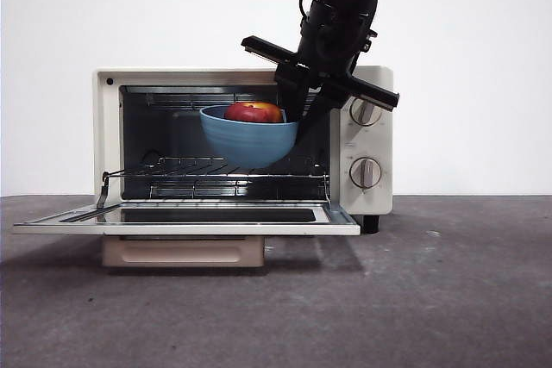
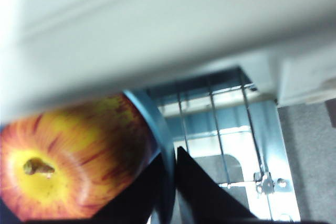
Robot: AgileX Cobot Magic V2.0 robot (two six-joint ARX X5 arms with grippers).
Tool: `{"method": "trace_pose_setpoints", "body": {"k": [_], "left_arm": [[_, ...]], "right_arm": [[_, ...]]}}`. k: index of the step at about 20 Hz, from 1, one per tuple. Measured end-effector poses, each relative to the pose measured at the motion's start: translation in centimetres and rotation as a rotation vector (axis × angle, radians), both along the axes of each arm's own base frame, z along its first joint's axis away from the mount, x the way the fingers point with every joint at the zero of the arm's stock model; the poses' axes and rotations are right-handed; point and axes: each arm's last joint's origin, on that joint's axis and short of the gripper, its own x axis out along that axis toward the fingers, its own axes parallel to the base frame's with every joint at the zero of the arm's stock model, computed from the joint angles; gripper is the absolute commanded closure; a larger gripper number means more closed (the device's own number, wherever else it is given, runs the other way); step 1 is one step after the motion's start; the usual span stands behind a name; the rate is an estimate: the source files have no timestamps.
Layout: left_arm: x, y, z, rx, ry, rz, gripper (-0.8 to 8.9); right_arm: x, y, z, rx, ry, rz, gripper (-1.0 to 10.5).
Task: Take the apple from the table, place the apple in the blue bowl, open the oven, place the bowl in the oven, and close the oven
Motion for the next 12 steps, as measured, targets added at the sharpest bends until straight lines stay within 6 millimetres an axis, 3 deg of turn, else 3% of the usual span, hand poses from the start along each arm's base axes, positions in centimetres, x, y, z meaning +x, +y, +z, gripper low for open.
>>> {"method": "trace_pose_setpoints", "body": {"k": [8,12], "left_arm": [[0.0,0.0,0.0,0.0,0.0,0.0,8.06],[0.0,0.0,0.0,0.0,0.0,0.0,8.06]], "right_arm": [[0.52,0.26,-0.64,0.008,-0.012,-0.049,9.4],[0.58,0.35,-0.55,0.013,-0.026,-0.053,8.5]]}}
